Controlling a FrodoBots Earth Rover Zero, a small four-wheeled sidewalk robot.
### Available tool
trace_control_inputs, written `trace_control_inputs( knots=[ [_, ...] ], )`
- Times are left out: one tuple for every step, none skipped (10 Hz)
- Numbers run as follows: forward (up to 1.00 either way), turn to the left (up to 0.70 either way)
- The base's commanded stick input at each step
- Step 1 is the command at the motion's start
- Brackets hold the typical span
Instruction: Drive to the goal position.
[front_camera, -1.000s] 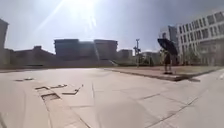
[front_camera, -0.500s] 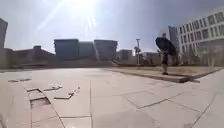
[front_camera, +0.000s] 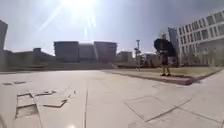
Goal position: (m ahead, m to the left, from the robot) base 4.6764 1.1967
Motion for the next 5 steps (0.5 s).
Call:
trace_control_inputs(
  knots=[
    [0.7, 0.37],
    [0.7, 0.37],
    [0.7, 0.32],
    [0.7, 0.12],
    [0.7, 0.02]
  ],
)
